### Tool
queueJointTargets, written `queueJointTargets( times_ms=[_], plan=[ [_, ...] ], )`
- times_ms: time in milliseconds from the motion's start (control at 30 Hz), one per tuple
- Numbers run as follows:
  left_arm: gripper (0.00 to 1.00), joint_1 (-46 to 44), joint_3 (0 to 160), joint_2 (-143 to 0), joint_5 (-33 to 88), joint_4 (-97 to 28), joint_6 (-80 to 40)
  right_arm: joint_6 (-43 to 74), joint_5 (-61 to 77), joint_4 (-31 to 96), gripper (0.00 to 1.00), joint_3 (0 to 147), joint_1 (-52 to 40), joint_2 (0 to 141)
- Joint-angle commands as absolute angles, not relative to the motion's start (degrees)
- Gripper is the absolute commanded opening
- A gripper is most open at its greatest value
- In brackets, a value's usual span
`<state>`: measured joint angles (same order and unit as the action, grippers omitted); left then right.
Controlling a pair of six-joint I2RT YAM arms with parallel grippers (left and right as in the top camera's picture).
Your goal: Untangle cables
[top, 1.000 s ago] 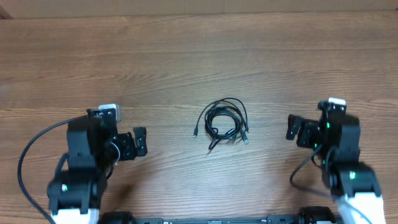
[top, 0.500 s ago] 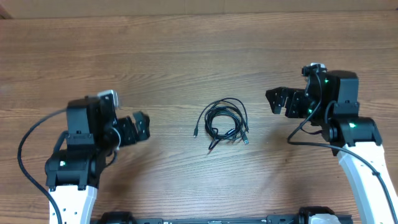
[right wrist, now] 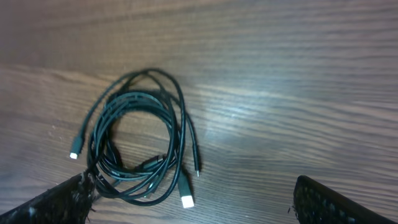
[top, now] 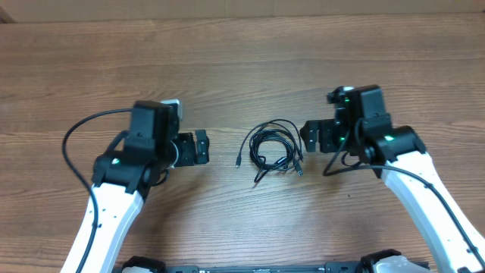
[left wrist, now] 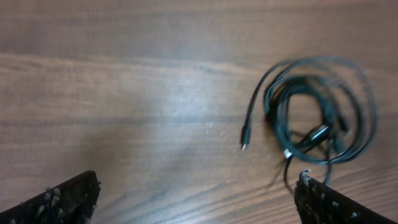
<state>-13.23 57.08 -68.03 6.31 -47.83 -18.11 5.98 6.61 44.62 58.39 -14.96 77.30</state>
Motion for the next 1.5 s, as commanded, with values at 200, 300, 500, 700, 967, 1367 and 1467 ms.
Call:
queueJointTargets(
  times_ms=[200,300,500,700,967,1367,1467],
  plan=[
    [1.0,-13.9,58.8,-69.5,4.1,-49.5,-18.9,12.8,5.2,39.9,1.0,60.1,-18.0,86.1],
    [1.0,-13.9,58.8,-69.5,4.1,-49.3,-18.9,14.7,5.2,39.8,1.0,60.1,-18.1,88.5],
    [1.0,-13.9,58.8,-69.5,4.1,-47.7,-18.9,14.8,4.8,39.9,1.0,60.1,-19.5,92.5],
    [1.0,-13.9,58.8,-69.5,4.1,-47.2,-18.9,15.3,4.6,39.5,1.0,60.1,-19.6,96.6],
    [1.0,-13.9,58.8,-69.7,4.5,-46.5,-20.0,21.0,7.6,36.4,0.17,60.1,-19.6,100.4],
    [0.99,-13.9,58.7,-75.0,12.6,-38.1,-23.5,19.2,22.5,40.8,0.04,74.1,-20.8,97.1],
    [0.77,-14.0,58.7,-78.5,15.6,-35.8,-24.5,22.6,17.4,43.4,0.04,75.9,-22.0,97.1]
  ],
)
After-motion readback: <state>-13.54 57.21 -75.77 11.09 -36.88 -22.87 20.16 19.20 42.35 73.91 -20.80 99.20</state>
